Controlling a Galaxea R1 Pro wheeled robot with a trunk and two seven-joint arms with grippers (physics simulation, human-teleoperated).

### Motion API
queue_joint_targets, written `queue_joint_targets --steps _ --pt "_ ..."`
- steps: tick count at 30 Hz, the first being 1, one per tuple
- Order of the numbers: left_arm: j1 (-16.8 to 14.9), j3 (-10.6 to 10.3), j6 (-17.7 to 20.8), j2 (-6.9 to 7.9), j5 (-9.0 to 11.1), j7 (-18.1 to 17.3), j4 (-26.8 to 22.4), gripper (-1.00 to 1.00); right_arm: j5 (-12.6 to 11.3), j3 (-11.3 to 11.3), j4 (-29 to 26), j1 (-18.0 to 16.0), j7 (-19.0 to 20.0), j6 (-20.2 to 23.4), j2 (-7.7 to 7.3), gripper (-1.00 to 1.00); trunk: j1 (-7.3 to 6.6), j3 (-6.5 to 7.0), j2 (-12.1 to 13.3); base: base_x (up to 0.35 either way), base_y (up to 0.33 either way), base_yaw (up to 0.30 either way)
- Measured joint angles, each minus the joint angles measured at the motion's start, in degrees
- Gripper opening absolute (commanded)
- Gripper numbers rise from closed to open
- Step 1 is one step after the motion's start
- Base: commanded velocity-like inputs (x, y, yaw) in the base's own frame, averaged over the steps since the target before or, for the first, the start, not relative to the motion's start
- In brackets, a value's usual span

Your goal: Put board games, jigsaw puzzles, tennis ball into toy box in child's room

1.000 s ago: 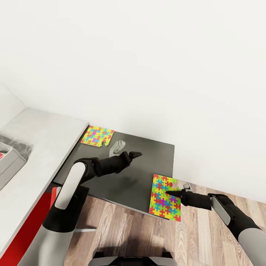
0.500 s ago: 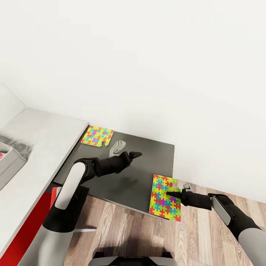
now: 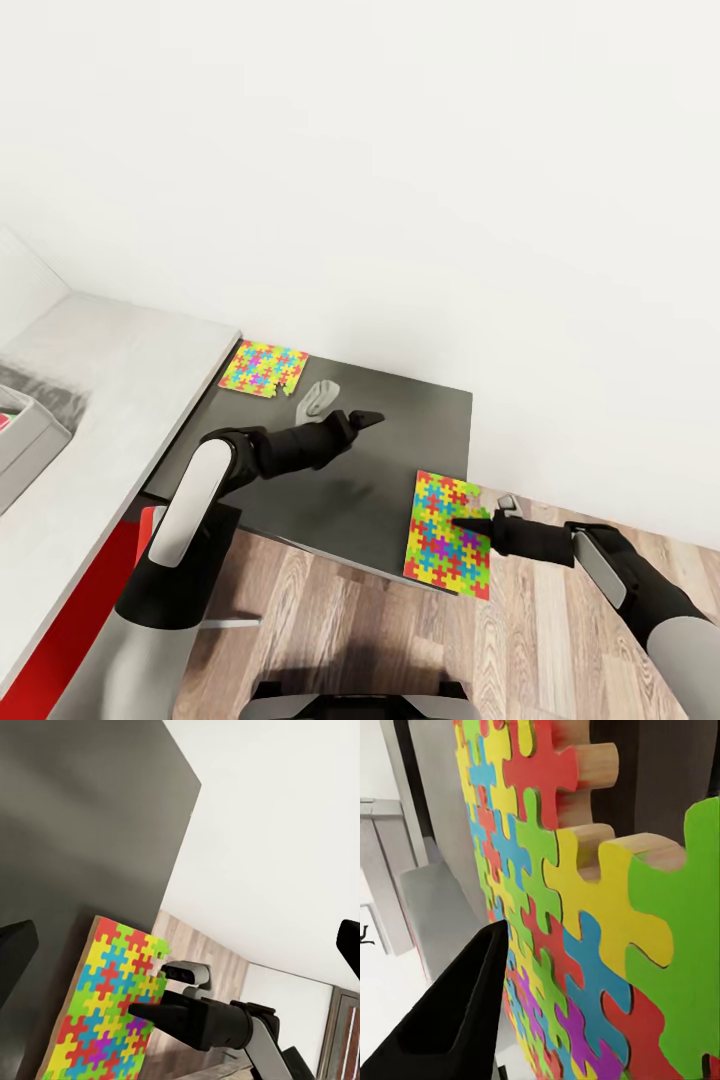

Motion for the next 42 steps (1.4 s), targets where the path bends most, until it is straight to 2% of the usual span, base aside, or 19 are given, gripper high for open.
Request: queue_joint_targets --steps 5,9,20,30,42 --pt "0.1 0.0 -0.1 0.09 -0.3 0.1 0.0 1.00 -1.4 -0.3 -2.0 0.2 0.2 0.8 -1.34 -1.00 0.00 0.01 0.0 0.000 0.000 0.000" --pt "0.1 -0.1 -0.2 0.07 -0.4 0.3 0.0 1.00 -0.5 -0.4 -5.0 0.6 -0.1 0.5 -2.51 -1.00 0.00 0.00 0.0 0.000 0.000 0.000" --pt "0.1 -0.2 -0.3 0.00 -0.6 0.6 0.1 1.00 -0.7 -0.7 -8.5 1.0 -0.1 1.1 -4.54 -1.00 0.00 0.00 0.0 0.000 0.000 0.000" --pt "0.2 -0.1 -0.6 0.08 -0.7 0.7 0.2 1.00 -0.7 -1.1 -13.9 1.9 -0.1 2.2 -7.41 -1.00 0.00 0.00 0.0 0.000 0.000 0.000" --pt "1.5 0.8 -0.8 0.20 -0.6 0.1 0.0 1.00 -0.7 -3.3 -17.1 2.9 -0.5 4.3 -8.36 -1.00 0.00 0.00 0.0 0.000 0.000 0.000"
